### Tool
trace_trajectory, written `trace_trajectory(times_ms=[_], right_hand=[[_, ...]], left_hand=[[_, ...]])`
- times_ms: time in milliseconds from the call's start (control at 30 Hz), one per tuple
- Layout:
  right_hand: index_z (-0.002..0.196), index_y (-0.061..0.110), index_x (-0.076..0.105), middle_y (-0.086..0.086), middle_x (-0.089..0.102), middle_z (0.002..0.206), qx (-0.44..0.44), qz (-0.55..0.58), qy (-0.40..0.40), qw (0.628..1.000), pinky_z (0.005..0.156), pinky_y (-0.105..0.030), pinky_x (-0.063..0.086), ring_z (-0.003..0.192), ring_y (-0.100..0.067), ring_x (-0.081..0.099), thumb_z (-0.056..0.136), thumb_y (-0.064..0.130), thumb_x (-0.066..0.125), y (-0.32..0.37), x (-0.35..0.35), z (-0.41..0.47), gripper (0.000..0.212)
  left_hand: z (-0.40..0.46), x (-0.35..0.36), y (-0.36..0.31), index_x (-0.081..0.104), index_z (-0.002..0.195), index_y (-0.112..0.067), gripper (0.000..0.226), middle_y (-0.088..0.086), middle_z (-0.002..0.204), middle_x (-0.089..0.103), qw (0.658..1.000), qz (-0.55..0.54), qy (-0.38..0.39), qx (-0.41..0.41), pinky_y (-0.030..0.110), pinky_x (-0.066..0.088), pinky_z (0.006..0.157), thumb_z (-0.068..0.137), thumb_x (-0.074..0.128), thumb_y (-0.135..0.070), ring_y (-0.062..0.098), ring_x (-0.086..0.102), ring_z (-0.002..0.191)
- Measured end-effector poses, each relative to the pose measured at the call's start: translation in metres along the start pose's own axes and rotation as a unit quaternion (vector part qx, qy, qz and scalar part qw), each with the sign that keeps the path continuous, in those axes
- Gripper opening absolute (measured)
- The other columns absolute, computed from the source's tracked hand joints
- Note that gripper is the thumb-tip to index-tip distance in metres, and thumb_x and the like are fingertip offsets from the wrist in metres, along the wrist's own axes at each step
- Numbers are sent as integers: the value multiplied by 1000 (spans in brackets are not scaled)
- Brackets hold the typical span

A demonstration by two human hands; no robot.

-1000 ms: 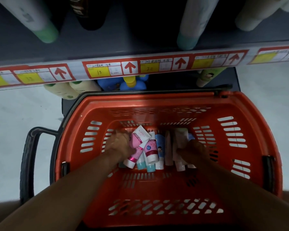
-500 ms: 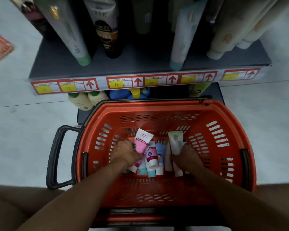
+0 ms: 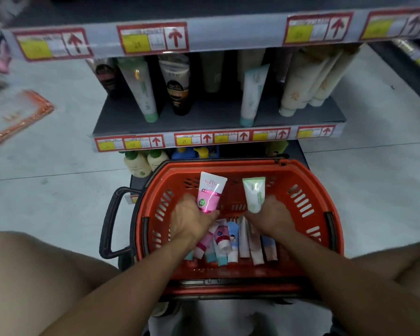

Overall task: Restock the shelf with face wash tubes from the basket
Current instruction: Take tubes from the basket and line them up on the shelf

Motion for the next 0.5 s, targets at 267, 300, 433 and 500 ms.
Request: trace_trajectory(times_ms=[267, 300, 433, 500], right_hand=[[119, 9, 51, -11, 66, 112, -53, 22, -67, 996, 72, -37, 56, 100, -30, 67, 76, 54, 79, 33, -48, -24, 68], [118, 10, 51, -10, 66, 112, -60, 27, -75, 995, 70, -36, 56, 99, -30, 67, 76, 54, 80, 37, -53, -28, 67], [116, 15, 53, -7, 67, 111, -81, 44, -105, 990, 70, -37, 56, 99, -28, 67, 75, 57, 79, 50, -71, -40, 64], [114, 17, 53, -5, 67, 109, -92, 45, -118, 988, 68, -35, 54, 98, -28, 67, 75, 58, 79, 54, -79, -48, 62]], left_hand=[[-19, -45, -35, 53, 94, -26, 55, -6, 89, 62, 992, -74, -85, 56, 37, 56, 62, 65, 89, -57, 13, 63, 76], [-20, -51, -39, 53, 94, -27, 54, -7, 89, 61, 991, -75, -90, 60, 34, 53, 60, 66, 89, -56, 11, 61, 76], [-26, -72, -53, 50, 94, -27, 57, -6, 89, 60, 986, -83, -121, 75, 38, 57, 62, 65, 90, -56, 11, 61, 76], [-29, -81, -59, 49, 94, -27, 60, -6, 89, 59, 983, -89, -137, 81, 42, 59, 66, 64, 90, -58, 13, 61, 77]])
Point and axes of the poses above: each hand's wrist, its own z-axis towards the middle knuckle, its own x-axis out of the palm, y = z × x, the point moved 1 cm from there along z, towards the middle knuckle
